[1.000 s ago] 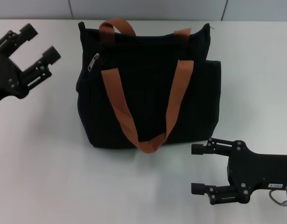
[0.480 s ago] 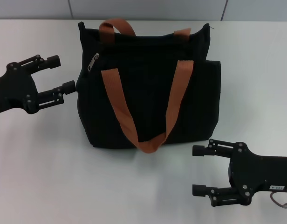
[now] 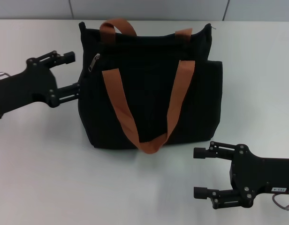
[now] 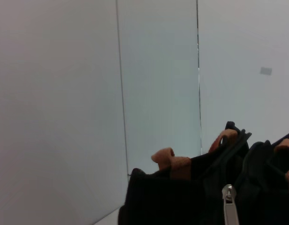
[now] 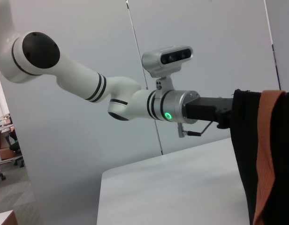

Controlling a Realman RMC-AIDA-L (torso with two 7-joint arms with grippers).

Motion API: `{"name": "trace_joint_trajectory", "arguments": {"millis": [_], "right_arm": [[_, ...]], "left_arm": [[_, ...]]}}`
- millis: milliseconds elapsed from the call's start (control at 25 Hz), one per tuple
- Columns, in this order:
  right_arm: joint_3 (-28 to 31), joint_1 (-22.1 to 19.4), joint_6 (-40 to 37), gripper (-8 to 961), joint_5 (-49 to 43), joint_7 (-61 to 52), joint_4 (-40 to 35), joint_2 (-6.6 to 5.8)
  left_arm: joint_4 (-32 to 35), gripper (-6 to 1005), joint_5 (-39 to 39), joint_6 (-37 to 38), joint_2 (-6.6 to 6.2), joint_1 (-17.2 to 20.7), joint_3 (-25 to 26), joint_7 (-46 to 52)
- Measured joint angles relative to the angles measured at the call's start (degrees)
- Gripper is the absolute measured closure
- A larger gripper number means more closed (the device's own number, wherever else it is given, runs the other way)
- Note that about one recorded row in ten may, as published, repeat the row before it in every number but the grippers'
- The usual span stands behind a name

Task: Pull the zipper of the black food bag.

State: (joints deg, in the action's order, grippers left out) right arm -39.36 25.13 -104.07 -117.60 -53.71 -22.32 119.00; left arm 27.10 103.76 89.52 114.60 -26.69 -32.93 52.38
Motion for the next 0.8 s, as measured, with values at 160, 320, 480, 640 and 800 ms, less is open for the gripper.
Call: {"name": "trace_joint_trajectory", "arguments": {"millis": [160, 320, 480, 640, 800], "right_arm": [[-0.01, 0.00, -0.01, 121, 0.00, 0.00, 0.00, 0.00], [-0.02, 0.00, -0.04, 122, 0.00, 0.00, 0.00, 0.00], [-0.01, 0.00, -0.07, 122, 0.07, 0.00, 0.00, 0.00], [-0.01, 0.00, -0.09, 122, 0.13, 0.00, 0.00, 0.00], [-0.01, 0.00, -0.13, 122, 0.15, 0.00, 0.00, 0.00]], "left_arm": [[0.11, 230, 0.42, -1.52, 0.82, -1.14, -0.65, -0.90], [0.07, 233, 0.48, -2.78, 1.08, -1.75, -0.91, -1.22], [0.32, 247, 0.15, -3.13, 1.55, -1.50, -0.52, -4.62], [0.36, 316, 0.09, -2.99, 1.56, -1.27, -0.21, -5.66], [0.38, 386, 0.06, -3.12, 1.55, -1.22, -0.17, -5.33]]}}
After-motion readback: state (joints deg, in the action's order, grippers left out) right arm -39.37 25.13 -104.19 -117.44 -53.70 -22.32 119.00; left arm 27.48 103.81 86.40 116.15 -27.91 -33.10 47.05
